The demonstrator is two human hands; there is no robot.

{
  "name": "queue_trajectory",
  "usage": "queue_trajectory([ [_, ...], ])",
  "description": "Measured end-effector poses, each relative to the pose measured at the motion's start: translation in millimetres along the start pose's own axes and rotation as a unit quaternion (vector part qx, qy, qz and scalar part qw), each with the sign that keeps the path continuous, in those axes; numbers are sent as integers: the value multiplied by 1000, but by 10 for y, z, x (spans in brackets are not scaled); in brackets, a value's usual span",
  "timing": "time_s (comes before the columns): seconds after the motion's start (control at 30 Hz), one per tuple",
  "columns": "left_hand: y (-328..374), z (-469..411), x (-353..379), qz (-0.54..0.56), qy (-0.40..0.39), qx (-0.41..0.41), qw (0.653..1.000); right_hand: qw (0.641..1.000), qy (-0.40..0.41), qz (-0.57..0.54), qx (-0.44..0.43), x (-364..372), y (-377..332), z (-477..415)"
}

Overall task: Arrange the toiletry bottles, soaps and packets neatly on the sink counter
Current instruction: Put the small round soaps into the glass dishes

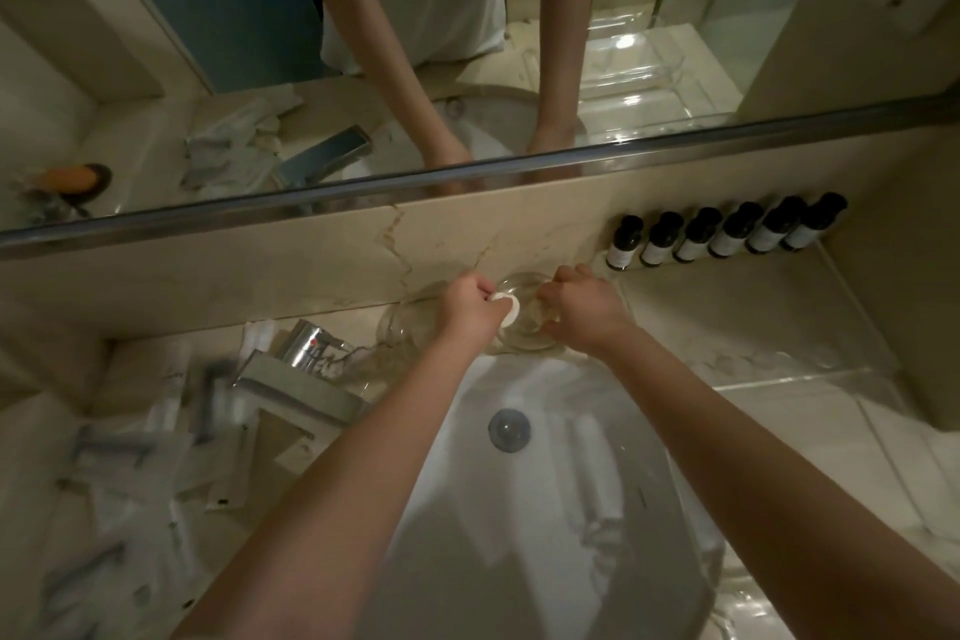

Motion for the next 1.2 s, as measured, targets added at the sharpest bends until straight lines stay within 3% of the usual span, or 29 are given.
queue_trajectory([
  [0.23, 32, -64, 131, -190, 3, 71, 979, 1000, 16, 0, 12, -12, 76, -7],
  [0.37, 62, -41, -3, -191, 18, 103, 976, 999, 25, -38, 21, -12, 121, 11],
  [0.5, 179, 34, 113, -282, -33, 179, 942, 998, 32, -50, 24, -2, 136, 14],
  [0.6, 152, 47, 286, -348, -88, 188, 914, 998, 30, -54, 26, -5, 137, 10],
  [0.8, 224, 32, 401, -402, -86, 214, 886, 998, 23, -53, 26, -14, 137, 11],
  [0.87, 234, 8, 393, -375, -90, 201, 901, 998, 19, -56, 26, -24, 133, 1],
  [1.03, 273, -32, 182, -189, -45, 136, 971, 998, 18, -57, 30, -21, 133, 1],
  [1.2, 253, -37, 214, -202, -51, 137, 968, 998, 15, -58, 31, -31, 124, 3],
])
Point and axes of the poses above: each hand's wrist, its own z-axis away from the middle knuckle, its own x-axis out of the palm, y = z × x, the point moved 9 cm from there along -z, towards the middle knuckle, and after that the axes turned 2 degrees about z, right-handed, at the moved point
